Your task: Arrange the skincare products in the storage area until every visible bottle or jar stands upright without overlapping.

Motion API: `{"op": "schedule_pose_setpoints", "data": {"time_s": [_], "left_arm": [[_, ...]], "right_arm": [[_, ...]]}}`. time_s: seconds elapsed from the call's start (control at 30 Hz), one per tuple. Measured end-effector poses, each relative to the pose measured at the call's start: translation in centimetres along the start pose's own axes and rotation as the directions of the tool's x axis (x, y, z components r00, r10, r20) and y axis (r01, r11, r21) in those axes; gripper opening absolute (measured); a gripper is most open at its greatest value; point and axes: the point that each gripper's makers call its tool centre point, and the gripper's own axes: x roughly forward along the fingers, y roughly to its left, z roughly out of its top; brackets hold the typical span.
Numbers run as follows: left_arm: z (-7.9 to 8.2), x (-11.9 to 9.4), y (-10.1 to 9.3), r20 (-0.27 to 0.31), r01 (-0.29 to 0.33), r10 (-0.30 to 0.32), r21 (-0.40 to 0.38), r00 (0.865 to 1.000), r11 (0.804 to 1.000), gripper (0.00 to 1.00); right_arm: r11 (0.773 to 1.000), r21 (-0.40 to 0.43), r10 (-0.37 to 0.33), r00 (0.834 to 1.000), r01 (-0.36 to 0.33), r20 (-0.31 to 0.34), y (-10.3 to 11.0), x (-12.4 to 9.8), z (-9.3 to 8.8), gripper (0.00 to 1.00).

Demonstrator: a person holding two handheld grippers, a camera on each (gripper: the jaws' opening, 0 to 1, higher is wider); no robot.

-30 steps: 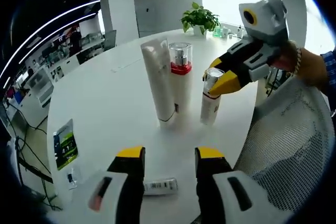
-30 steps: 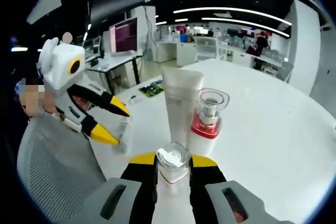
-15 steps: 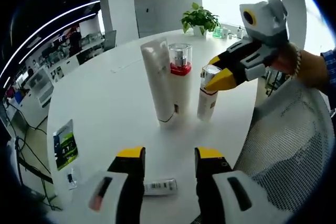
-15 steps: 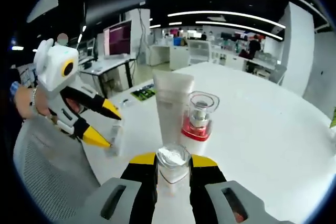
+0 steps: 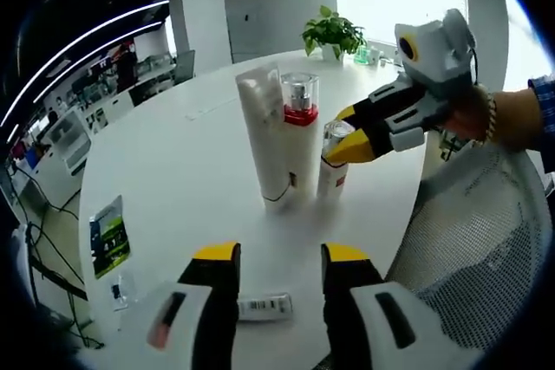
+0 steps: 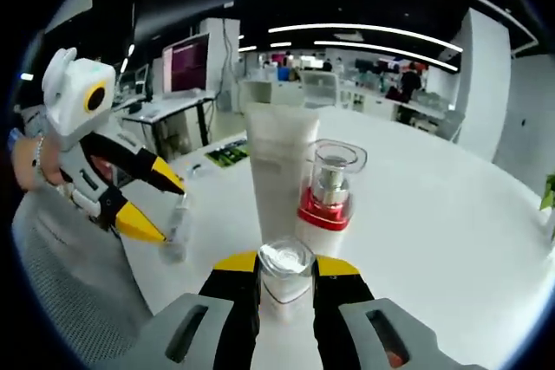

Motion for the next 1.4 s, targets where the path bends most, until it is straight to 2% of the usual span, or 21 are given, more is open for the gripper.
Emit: {"op": "schedule_pose_setpoints", "data": {"time_s": [0.23, 0.3, 0.33, 0.4, 0.57, 0.7, 0.87, 1.0, 1.1, 1.17, 1.23, 1.3, 1.4], "left_arm": [[0.1, 0.0, -0.1, 0.002, 0.006, -0.006, -0.003, 1.0, 1.0, 0.33], [0.1, 0.0, -0.1, 0.003, 0.008, -0.008, -0.001, 1.0, 1.0, 0.33], [0.1, 0.1, -0.1, 0.003, 0.008, -0.008, 0.0, 1.0, 1.0, 0.33], [0.1, 0.1, -0.2, 0.001, 0.011, -0.011, 0.002, 1.0, 1.0, 0.33], [0.1, 0.1, -0.1, -0.002, 0.012, -0.012, 0.003, 1.0, 1.0, 0.33], [0.1, 0.1, -0.1, 0.0, 0.014, -0.014, -0.001, 1.0, 1.0, 0.33], [0.2, 0.1, 0.0, 0.0, 0.015, -0.015, 0.0, 1.0, 1.0, 0.33], [0.2, 0.1, 0.0, 0.0, 0.014, -0.014, 0.002, 1.0, 1.0, 0.33], [0.0, 0.2, 0.1, -0.013, 0.008, -0.008, 0.007, 1.0, 1.0, 0.33], [-0.2, 0.3, 0.1, -0.021, 0.003, -0.003, 0.012, 1.0, 1.0, 0.33], [-0.3, 0.3, 0.2, -0.033, -0.004, 0.005, 0.026, 0.999, 1.0, 0.33], [-0.5, 0.3, 0.3, -0.042, -0.01, 0.012, 0.038, 0.999, 0.999, 0.33], [-0.5, 0.2, 0.5, -0.044, -0.013, 0.015, 0.037, 0.999, 0.999, 0.33]], "right_arm": [[0.999, -0.025, 0.026, 1.0, -0.026, -0.015, 0.3, 0.3, 0.1, 0.18], [0.999, -0.033, 0.022, 0.998, -0.024, -0.057, 0.1, 0.4, -0.6, 0.19], [0.999, -0.029, 0.035, 0.993, -0.039, -0.114, 0.3, 0.4, -1.6, 0.2], [0.999, -0.02, 0.046, 0.988, -0.05, -0.147, 0.5, 0.6, -2.4, 0.23], [0.992, -0.115, 0.007, 0.957, -0.042, -0.29, -0.1, 1.0, -5.2, 0.16], [0.997, -0.076, 0.002, 0.956, -0.025, -0.294, -0.5, 1.1, -5.3, 0.13], [0.996, -0.086, -0.03, 0.949, 0.003, -0.313, -1.3, 1.0, -5.7, 0.09], [0.997, -0.078, -0.024, 0.945, -0.001, -0.327, -1.2, 0.9, -5.9, 0.1], [0.992, -0.123, -0.017, 0.938, -0.028, -0.346, -1.0, 0.6, -5.9, 0.12], [0.983, -0.18, -0.038, 0.943, -0.024, -0.332, -1.7, 0.4, -5.4, 0.12], [0.984, -0.177, -0.049, 0.947, -0.008, -0.316, -2.2, 0.0, -4.8, 0.13], [0.992, -0.123, -0.054, 0.96, 0.02, -0.275, -3.2, -0.6, -3.8, 0.16], [0.996, -0.058, -0.077, 0.968, 0.065, -0.237, -4.6, -1.6, -2.9, 0.19]]}}
